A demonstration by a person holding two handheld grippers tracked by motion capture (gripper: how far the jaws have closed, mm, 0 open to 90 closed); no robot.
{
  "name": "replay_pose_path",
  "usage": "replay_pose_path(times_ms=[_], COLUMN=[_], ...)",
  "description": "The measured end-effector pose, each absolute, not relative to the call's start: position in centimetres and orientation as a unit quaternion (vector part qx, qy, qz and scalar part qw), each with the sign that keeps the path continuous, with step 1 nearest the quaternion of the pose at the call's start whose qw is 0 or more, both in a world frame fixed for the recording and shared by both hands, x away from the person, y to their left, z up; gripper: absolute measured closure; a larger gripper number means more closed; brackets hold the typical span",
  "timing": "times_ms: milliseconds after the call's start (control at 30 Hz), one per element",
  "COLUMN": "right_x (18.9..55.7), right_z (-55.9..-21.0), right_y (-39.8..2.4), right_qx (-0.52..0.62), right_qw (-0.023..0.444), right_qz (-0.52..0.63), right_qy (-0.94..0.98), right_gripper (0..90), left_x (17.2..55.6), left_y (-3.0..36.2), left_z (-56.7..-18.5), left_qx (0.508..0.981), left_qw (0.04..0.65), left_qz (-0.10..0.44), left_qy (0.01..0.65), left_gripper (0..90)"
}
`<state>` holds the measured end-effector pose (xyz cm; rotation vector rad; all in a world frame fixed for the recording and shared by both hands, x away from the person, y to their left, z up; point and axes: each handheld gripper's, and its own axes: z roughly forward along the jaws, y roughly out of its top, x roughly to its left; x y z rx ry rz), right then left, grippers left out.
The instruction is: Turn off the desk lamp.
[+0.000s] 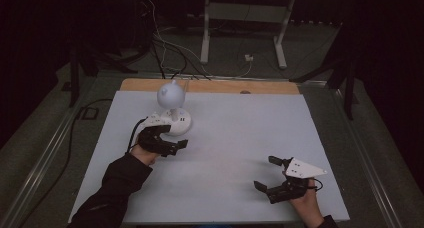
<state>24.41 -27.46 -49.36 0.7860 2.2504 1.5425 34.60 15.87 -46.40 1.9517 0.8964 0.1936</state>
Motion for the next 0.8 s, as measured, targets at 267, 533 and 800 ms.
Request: replay_pose_path(times_ms=[267, 533, 800], right_x=[24.3, 24.3, 24.3], right_z=[-49.3, -49.3, -49.3], right_y=[-27.4, -27.3, -27.4], right_qx=[0.272, 0.270, 0.272], right_qw=[0.150, 0.151, 0.149], right_qz=[0.536, 0.535, 0.536], right_qy=[0.785, 0.786, 0.785], right_gripper=[0.0, 0.0, 0.0], left_x=[32.4, 30.2, 28.1], left_y=[17.6, 18.6, 20.3], left_z=[-47.0, -47.6, -48.6], left_qx=[0.809, 0.812, 0.818], left_qw=[0.465, 0.461, 0.453], left_qz=[0.075, 0.080, 0.076], left_qy=[0.351, 0.348, 0.347], left_gripper=[0.5, 0.5, 0.5])
